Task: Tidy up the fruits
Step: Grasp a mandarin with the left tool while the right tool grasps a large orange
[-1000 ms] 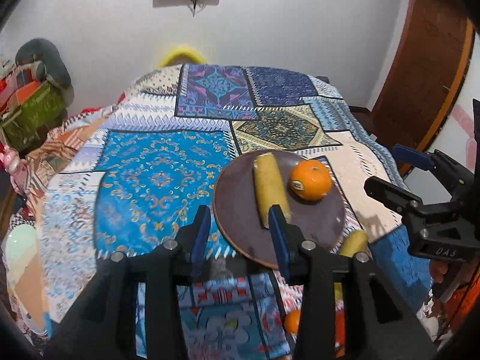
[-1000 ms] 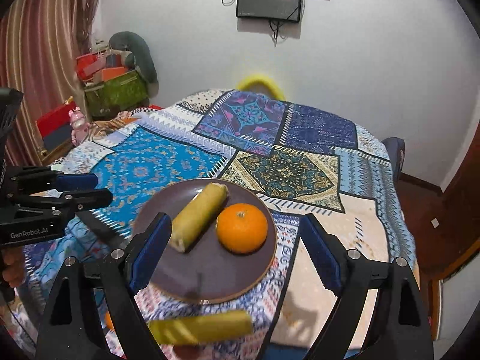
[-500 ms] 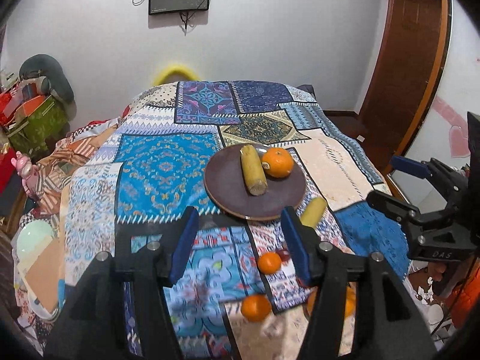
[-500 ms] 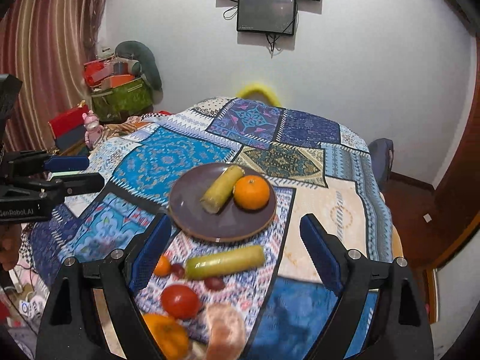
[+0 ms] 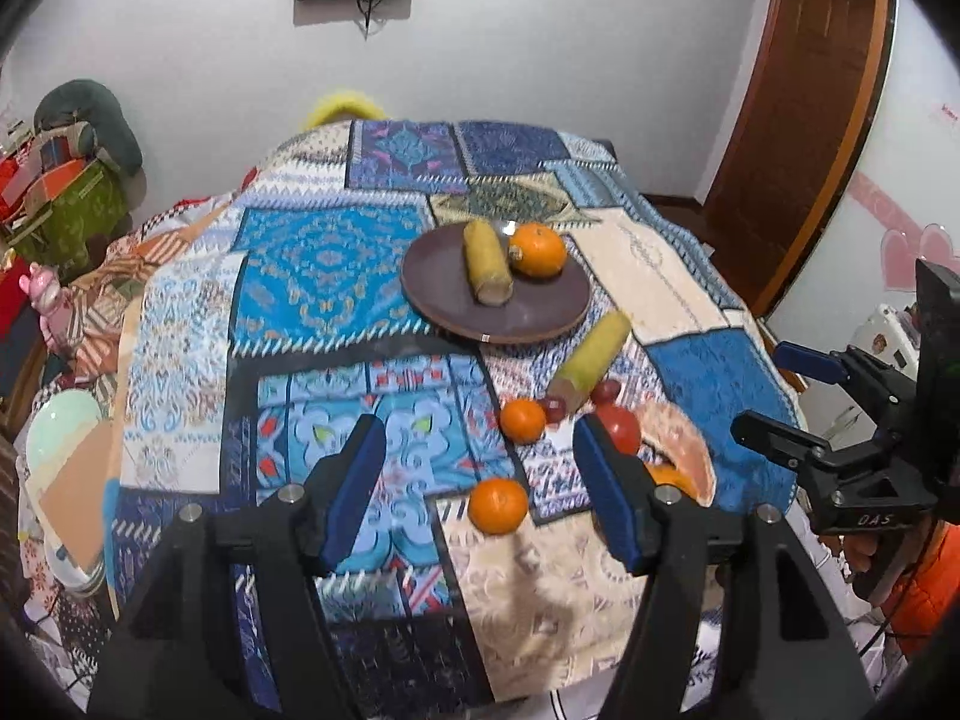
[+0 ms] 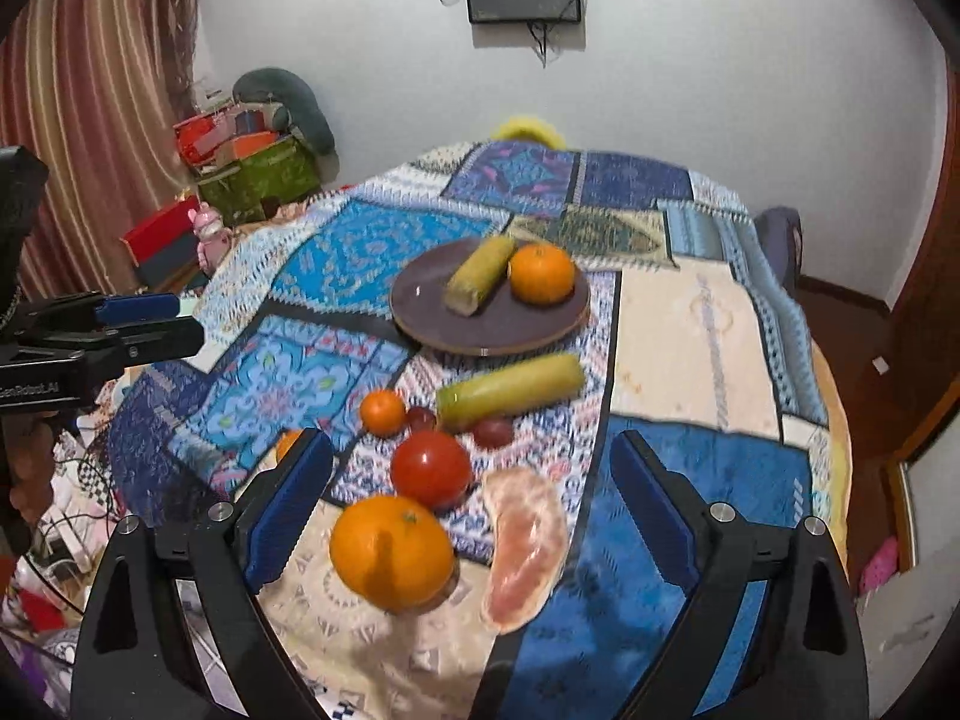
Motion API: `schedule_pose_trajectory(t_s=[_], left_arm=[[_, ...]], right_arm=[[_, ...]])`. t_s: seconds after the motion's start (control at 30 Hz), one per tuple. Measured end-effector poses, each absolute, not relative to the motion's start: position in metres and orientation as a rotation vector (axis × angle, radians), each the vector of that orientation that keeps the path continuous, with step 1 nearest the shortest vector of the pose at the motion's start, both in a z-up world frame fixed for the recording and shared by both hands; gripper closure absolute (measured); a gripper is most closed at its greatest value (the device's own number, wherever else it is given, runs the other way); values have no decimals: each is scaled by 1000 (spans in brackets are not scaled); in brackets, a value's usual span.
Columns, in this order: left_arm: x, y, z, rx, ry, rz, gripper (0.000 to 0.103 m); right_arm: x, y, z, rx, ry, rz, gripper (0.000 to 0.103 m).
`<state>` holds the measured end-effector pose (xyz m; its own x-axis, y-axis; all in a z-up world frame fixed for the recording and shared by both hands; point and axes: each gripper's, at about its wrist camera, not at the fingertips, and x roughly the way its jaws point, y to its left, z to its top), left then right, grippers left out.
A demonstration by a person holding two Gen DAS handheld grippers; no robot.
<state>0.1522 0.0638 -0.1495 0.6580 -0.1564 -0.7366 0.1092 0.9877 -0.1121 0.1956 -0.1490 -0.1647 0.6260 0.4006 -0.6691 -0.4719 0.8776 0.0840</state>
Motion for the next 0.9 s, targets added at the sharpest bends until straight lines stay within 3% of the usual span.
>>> schedule_pose_trajectory(t_s=[0.57, 0.9], left_arm=[[150, 69, -199, -70, 929, -144, 38], [157, 66, -217, -77, 977, -167, 38]], right_arm=[[197, -116, -224, -92, 956, 612, 11], [200, -96, -244, -158, 1012, 621, 28]])
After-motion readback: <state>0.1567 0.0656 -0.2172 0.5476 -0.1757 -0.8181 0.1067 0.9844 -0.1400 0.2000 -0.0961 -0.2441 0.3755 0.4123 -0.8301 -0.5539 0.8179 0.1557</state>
